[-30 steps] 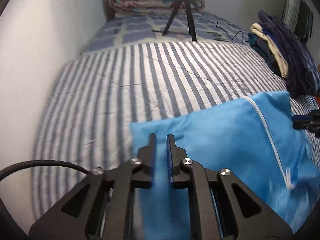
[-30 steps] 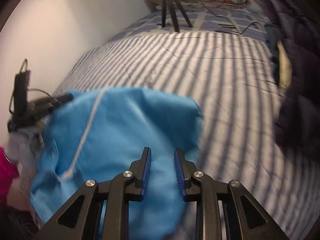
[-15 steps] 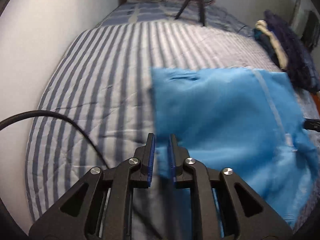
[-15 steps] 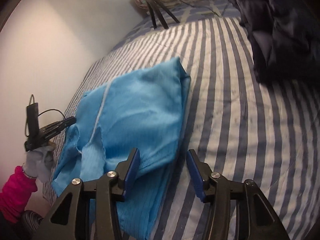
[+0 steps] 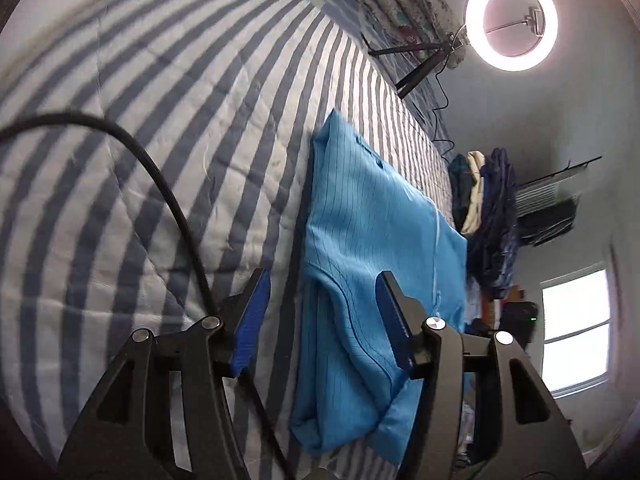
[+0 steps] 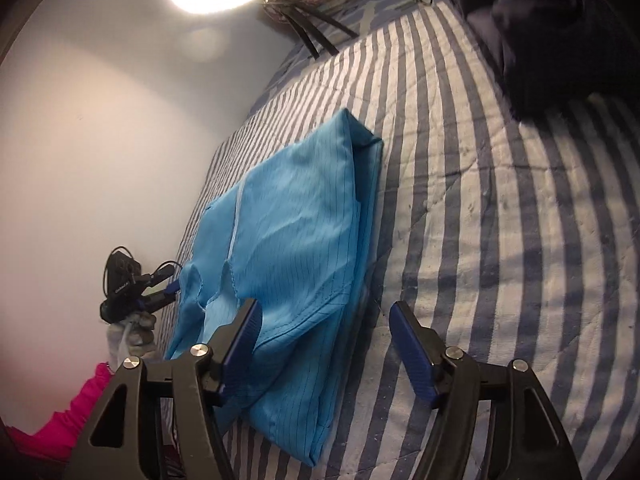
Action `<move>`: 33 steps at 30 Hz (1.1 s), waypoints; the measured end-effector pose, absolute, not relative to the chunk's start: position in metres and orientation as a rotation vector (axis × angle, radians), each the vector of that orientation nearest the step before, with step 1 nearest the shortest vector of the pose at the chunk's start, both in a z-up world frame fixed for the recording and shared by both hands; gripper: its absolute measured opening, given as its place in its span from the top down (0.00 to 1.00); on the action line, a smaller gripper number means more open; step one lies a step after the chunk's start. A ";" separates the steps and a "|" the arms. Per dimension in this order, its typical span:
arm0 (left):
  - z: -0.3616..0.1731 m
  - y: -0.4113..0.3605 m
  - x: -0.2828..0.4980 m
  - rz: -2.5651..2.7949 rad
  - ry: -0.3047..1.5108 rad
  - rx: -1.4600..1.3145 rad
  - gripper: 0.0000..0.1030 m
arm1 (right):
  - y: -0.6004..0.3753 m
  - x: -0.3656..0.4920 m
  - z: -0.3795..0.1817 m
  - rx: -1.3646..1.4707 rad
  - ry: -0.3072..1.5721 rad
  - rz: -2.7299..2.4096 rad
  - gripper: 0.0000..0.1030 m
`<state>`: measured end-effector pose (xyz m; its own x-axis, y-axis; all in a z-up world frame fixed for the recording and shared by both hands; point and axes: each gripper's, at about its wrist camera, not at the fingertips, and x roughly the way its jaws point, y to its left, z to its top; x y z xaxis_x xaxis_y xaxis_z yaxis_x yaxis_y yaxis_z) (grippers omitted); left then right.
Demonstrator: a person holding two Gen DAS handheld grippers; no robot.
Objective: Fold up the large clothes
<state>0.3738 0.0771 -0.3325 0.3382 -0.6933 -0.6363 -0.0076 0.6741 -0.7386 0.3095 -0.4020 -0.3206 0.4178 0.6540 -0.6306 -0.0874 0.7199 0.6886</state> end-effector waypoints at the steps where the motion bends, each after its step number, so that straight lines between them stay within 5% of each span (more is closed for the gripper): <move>1: -0.334 0.077 0.374 -0.503 1.157 -0.731 0.46 | -0.401 0.311 -0.324 0.639 1.055 0.517 0.36; 11: -0.339 0.053 0.390 -0.557 1.212 -0.686 0.49 | -0.388 0.329 -0.340 0.735 1.056 0.585 0.52; 16: -0.336 0.029 0.396 -0.556 1.228 -0.579 0.62 | -0.376 0.337 -0.343 0.752 1.047 0.590 0.55; 24: -0.321 0.003 0.385 -0.462 1.175 -0.403 0.91 | -0.354 0.330 -0.329 0.679 1.051 0.536 0.78; 33: -0.281 -0.041 0.360 -0.389 1.048 -0.168 0.97 | -0.310 0.316 -0.284 0.481 1.043 0.409 0.94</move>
<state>0.3596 -0.0408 -0.2805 0.4391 -0.3901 -0.8093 0.2321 0.9195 -0.3173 0.3163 -0.3104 -0.2836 0.4462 0.5367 -0.7162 -0.0938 0.8239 0.5589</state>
